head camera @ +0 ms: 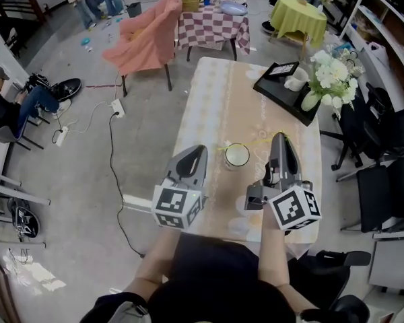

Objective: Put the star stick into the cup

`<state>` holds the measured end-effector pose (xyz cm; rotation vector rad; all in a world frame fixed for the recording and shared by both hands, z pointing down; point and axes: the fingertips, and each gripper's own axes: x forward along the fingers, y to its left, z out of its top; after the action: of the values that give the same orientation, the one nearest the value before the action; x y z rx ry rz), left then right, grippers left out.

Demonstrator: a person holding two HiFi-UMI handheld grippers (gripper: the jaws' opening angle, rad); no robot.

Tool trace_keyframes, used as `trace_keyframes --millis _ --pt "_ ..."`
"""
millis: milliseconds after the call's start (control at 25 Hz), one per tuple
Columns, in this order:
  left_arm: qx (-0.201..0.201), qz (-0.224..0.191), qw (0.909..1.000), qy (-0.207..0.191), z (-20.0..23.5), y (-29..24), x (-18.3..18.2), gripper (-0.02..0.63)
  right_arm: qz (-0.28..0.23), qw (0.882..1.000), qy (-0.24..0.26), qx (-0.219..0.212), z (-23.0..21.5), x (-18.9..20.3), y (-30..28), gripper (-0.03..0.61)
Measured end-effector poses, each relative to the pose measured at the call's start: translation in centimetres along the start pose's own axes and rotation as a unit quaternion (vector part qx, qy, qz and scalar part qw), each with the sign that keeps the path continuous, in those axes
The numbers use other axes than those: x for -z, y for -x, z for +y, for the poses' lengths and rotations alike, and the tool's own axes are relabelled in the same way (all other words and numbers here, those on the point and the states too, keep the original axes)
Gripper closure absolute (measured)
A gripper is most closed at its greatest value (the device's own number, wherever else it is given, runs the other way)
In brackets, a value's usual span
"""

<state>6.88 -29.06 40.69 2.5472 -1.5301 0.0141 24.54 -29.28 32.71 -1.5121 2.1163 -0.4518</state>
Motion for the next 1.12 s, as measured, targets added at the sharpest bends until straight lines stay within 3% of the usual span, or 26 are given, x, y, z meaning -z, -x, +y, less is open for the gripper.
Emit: trace_keyframes --millis 400,1120 --pt "0.025 0.008 0.9997 -0.001 -1.6 -2.2 0.7 0.598 -0.010 0.999 0.006 0.035 -3.0 -0.9 1.0 0.560" --pt "0.026 0.049 0.9984 0.014 -1.1 -3.5 3.9 0.598 0.027 0.996 0.002 0.082 -6.3 2.2 1.4 0.560"
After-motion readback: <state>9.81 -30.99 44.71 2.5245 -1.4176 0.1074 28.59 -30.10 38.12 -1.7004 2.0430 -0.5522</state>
